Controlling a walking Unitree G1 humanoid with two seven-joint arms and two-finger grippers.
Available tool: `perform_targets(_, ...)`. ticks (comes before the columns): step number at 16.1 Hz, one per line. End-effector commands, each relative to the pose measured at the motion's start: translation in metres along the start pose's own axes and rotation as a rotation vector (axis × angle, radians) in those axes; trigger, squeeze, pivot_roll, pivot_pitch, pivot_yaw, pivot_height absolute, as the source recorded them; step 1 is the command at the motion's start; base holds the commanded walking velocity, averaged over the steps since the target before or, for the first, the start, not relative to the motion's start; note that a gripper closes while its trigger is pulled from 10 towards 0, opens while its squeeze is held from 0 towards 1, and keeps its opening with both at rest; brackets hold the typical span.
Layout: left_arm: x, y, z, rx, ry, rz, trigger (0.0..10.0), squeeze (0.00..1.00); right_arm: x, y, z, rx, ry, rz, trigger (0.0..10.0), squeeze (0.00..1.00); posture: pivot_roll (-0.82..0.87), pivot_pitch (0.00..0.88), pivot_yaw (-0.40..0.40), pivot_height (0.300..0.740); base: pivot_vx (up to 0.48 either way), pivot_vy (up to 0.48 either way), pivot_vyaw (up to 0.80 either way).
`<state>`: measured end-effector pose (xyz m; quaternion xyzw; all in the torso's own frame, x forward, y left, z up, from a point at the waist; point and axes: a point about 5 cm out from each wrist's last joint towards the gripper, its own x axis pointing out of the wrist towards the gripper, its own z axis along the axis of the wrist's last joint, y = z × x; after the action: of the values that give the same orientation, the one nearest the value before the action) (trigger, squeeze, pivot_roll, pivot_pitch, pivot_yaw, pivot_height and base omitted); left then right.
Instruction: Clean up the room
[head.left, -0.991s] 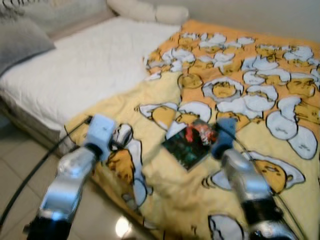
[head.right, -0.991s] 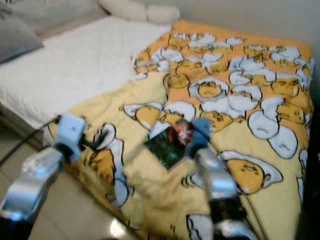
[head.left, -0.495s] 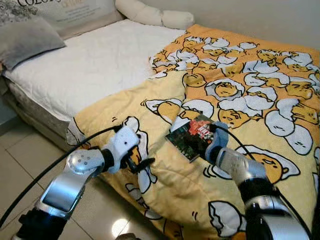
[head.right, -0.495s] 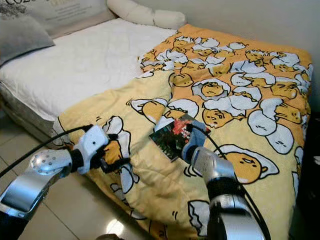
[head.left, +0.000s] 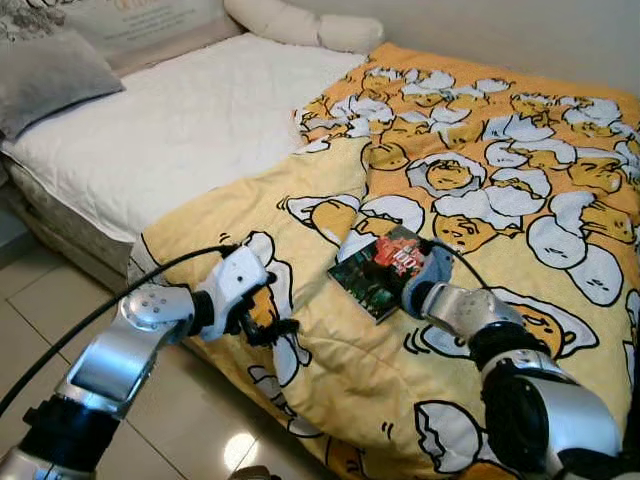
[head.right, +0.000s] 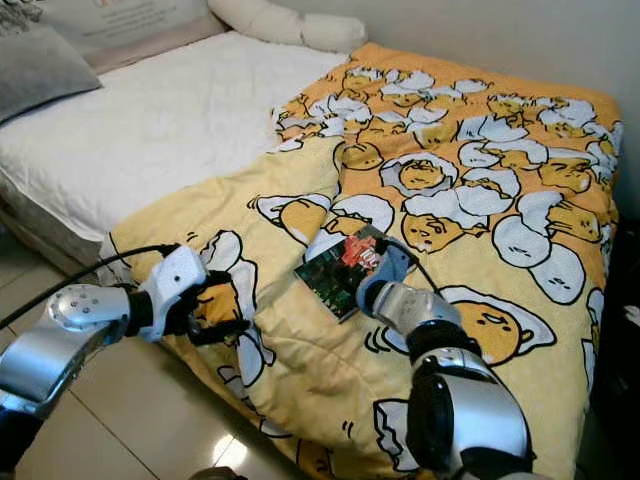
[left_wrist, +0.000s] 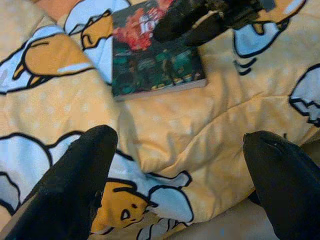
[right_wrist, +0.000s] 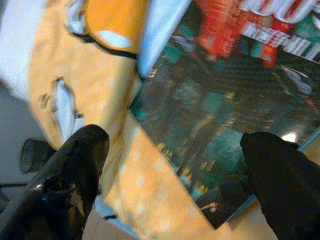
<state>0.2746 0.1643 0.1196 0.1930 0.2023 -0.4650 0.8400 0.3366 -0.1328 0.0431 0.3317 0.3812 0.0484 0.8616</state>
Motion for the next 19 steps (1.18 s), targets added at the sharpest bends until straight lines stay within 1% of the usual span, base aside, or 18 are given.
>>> perform_targets(1,-0.005,0.007,0.005,0.009,-0.012,0.014,10.0,0.78,0.001,0.0,0.002,0.011,-0.012,-0.027,10.0,1.0,0.09,0.0,0.022,0.74,0.0,0.0,0.0)
perform_targets(2,-0.005,0.009,0.006,0.009,-0.011,0.009,10.0,0.78,0.001,-0.007,0.002,0.025,-0.035,-0.095,10.0,1.0,0.09,0.0,0.021,0.74,0.0,0.0,0.0)
perform_targets(3,-0.006,0.011,0.006,0.003,-0.011,-0.002,10.0,0.8,0.0,-0.012,0.002,0.043,-0.05,-0.133,10.0,1.0,0.08,0.0,0.026,0.74,0.0,0.0,0.0)
perform_targets(6,-0.006,0.012,0.006,-0.001,-0.007,-0.025,10.0,0.79,0.003,-0.008,-0.004,0.054,-0.037,-0.108,10.0,1.0,0.08,0.0,0.033,0.74,0.0,0.0,0.0)
perform_targets(7,-0.005,0.011,0.006,0.001,-0.003,-0.028,10.0,0.79,0.003,-0.01,-0.004,0.026,-0.044,-0.123,10.0,1.0,0.08,0.0,0.033,0.74,0.0,0.0,0.0)
perform_targets(8,-0.004,0.011,0.006,0.002,-0.003,-0.031,10.0,0.79,0.003,-0.009,-0.002,0.017,-0.062,-0.114,10.0,1.0,0.08,0.0,0.032,0.74,0.0,0.0,0.0)
perform_targets(10,-0.003,0.009,0.006,0.001,-0.004,-0.038,10.0,0.79,0.002,-0.003,0.007,0.034,-0.088,-0.056,10.0,1.0,0.08,0.0,0.027,0.74,0.0,0.0,0.0)
perform_targets(11,-0.003,0.008,0.006,0.0,-0.006,-0.043,10.0,0.79,-0.001,-0.006,0.014,0.066,-0.104,-0.074,10.0,1.0,0.08,0.0,0.024,0.74,0.0,0.0,0.0)
perform_targets(12,-0.003,0.008,0.006,-0.001,-0.007,-0.045,10.0,0.79,-0.003,-0.008,0.019,0.079,-0.118,-0.084,10.0,1.0,0.08,0.0,0.024,0.74,0.0,0.0,0.0)
perform_targets(15,-0.002,0.006,0.006,-0.001,-0.005,-0.063,10.0,0.79,-0.009,-0.018,0.029,0.056,-0.139,-0.156,10.0,1.0,0.08,0.0,0.022,0.74,0.0,0.0,0.0)
perform_targets(17,-0.002,0.005,0.006,-0.004,-0.006,-0.069,10.0,0.79,-0.008,-0.019,0.026,0.06,-0.137,-0.151,10.0,1.0,0.07,0.0,0.029,0.74,0.0,0.0,0.0)
perform_targets(19,0.0,0.003,0.006,-0.005,-0.005,-0.08,10.0,0.79,-0.005,-0.02,0.014,0.061,-0.092,-0.141,10.0,1.0,0.07,0.0,0.031,0.74,0.0,0.0,0.0)
